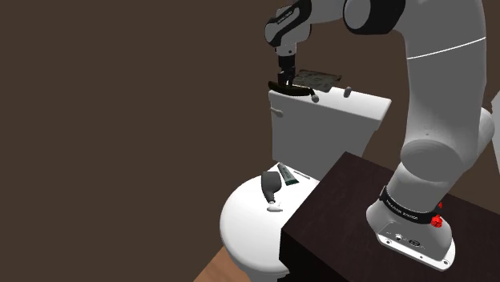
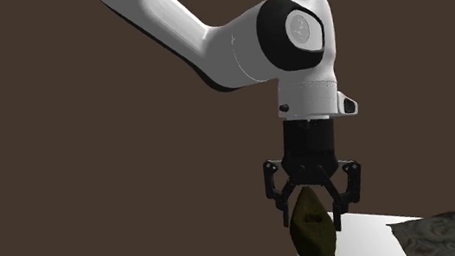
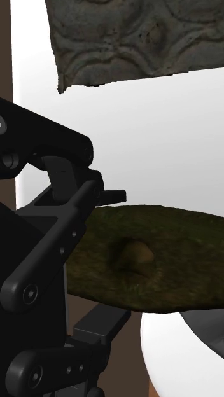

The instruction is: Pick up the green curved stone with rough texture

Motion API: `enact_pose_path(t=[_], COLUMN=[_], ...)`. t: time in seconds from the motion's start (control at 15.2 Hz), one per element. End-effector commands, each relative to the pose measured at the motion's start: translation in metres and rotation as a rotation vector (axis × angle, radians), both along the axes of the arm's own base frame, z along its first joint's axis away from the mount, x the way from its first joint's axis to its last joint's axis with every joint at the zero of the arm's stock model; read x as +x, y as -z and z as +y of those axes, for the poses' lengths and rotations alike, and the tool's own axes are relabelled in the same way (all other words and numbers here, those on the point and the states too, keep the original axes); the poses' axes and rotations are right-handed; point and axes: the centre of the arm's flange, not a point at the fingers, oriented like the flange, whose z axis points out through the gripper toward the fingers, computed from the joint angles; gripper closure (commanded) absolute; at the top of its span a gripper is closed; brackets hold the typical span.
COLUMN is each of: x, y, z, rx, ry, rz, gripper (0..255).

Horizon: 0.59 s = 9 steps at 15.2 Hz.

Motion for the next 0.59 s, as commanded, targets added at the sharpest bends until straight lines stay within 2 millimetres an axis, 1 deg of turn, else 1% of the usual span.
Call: enact_pose_path(t=[0.0, 0.46, 0.53], x=[-0.0001, -0.0004, -0.0004], y=[0.0013, 0.0011, -0.0041], z=[0.0005, -0.0004, -0.0004], rx=[0.001, 0.001, 0.001], ry=[0.0, 0.0, 0.0], rz=[0.001, 0.001, 0.001], gripper=[255, 255, 255])
